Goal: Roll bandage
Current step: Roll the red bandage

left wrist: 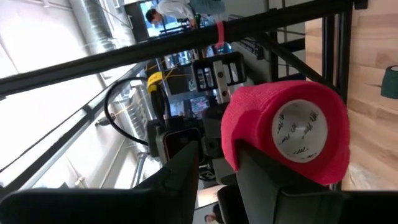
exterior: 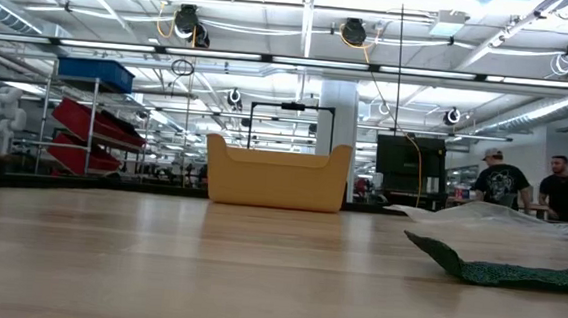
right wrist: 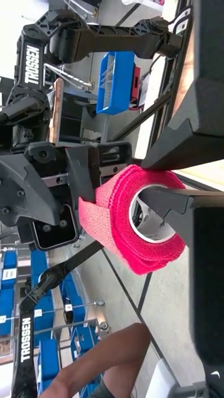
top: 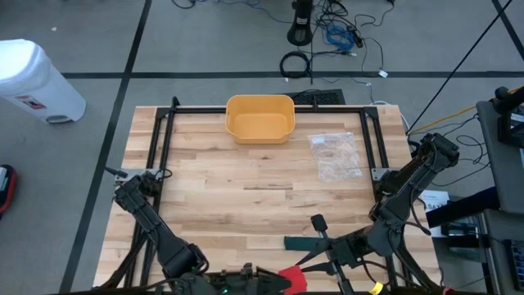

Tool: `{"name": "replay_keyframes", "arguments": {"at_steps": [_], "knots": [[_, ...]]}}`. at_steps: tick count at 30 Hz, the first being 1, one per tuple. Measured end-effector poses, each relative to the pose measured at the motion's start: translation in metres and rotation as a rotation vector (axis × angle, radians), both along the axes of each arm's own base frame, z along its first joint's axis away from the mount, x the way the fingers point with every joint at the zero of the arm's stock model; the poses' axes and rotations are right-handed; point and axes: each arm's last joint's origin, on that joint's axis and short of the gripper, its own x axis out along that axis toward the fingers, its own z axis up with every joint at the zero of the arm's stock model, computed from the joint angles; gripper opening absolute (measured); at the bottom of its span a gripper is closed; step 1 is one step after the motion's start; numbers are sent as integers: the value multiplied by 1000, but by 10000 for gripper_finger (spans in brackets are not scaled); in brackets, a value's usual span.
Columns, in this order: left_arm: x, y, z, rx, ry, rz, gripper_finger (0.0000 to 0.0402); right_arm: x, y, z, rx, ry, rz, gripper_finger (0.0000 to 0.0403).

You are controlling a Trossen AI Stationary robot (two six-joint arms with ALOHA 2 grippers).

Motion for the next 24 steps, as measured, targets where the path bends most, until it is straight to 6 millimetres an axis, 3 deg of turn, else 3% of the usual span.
{"name": "replay_keyframes", "arguments": {"at_steps": [14,24], "knots": [[1,1,0,-4,0,5,104,0,0,0,-1,-1,2,41],[1,1,0,-3,2,4,22,0,0,0,-2,-2,2,41]]}}
